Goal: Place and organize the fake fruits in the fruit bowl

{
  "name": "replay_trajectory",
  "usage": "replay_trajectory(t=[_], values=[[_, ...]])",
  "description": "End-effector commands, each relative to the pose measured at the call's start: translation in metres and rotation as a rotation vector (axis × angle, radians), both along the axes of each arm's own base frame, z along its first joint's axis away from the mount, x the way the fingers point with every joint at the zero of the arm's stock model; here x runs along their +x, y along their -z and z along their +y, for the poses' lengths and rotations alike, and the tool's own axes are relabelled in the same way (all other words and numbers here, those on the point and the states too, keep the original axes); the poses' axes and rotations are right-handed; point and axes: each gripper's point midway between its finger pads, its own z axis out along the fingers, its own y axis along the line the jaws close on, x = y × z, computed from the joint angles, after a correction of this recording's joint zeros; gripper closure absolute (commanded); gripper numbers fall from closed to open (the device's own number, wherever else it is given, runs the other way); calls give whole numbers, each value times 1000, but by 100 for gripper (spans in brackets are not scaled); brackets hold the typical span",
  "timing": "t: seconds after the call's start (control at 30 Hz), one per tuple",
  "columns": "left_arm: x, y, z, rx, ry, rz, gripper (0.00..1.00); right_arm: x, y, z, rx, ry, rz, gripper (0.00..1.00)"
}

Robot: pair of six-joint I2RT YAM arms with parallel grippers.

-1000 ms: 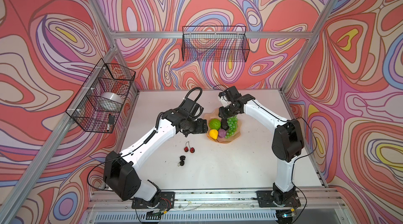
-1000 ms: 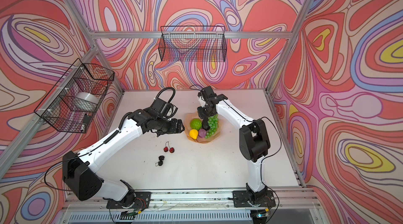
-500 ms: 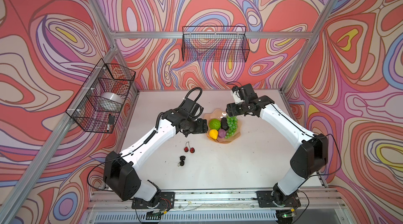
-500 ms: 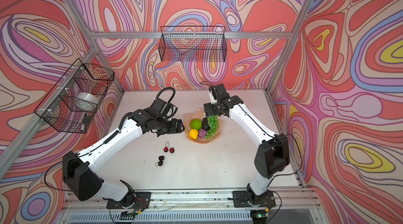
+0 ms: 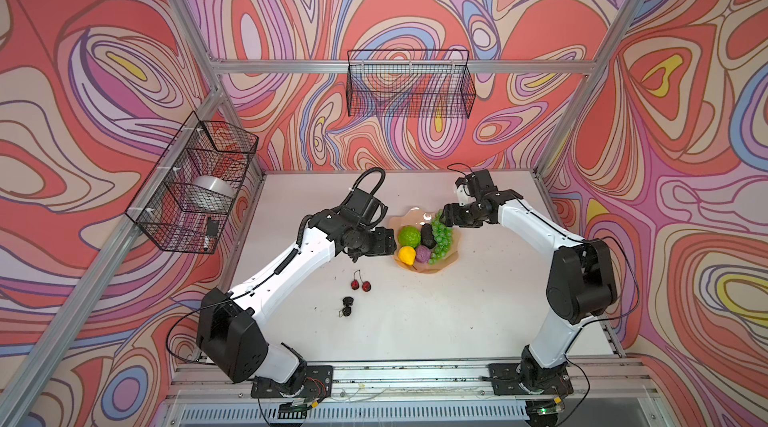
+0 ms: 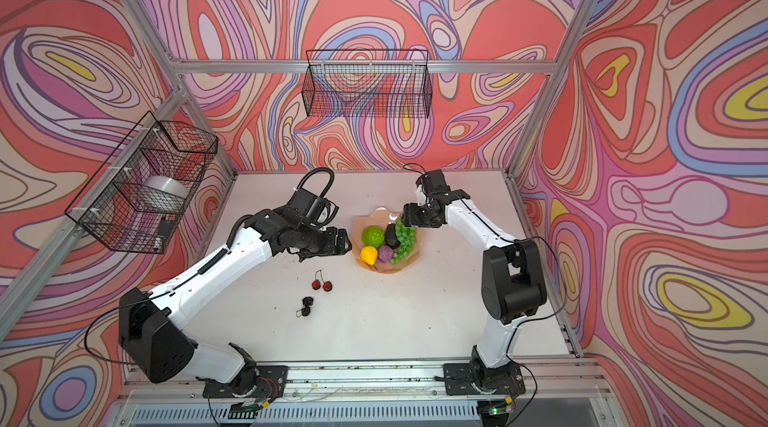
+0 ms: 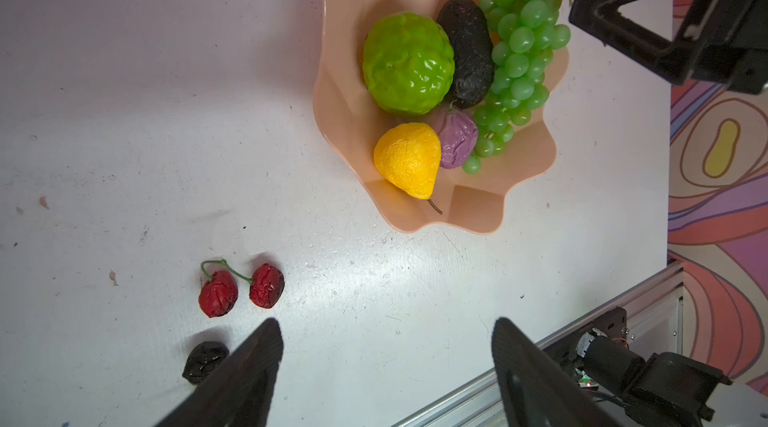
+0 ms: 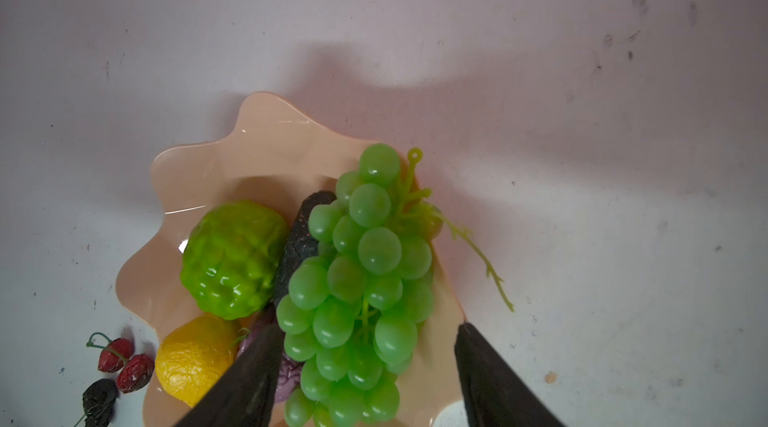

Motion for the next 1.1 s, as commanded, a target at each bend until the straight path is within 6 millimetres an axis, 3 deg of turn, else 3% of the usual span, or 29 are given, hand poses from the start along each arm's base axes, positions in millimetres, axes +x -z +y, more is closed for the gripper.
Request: replay_trajectory(t=[0.0,0.37,0.83,0.93,1.07], values=[[-3,-4,9,14,-19,-7,17,9,4,8,26,-19,-11,31],[-4,-6,11,25,-24,-10,18,13,15,25,84,-77,9,39],[-6,-5,14,36,-20,-6,17,3,27,43,-10,-167,25,46],[-9,-2,17,51,-20,3,17,4,24,37,-39,-150,14,45],[-16,7,26,95,-23,31,17,5,1,33,-53,-147,-31,41]])
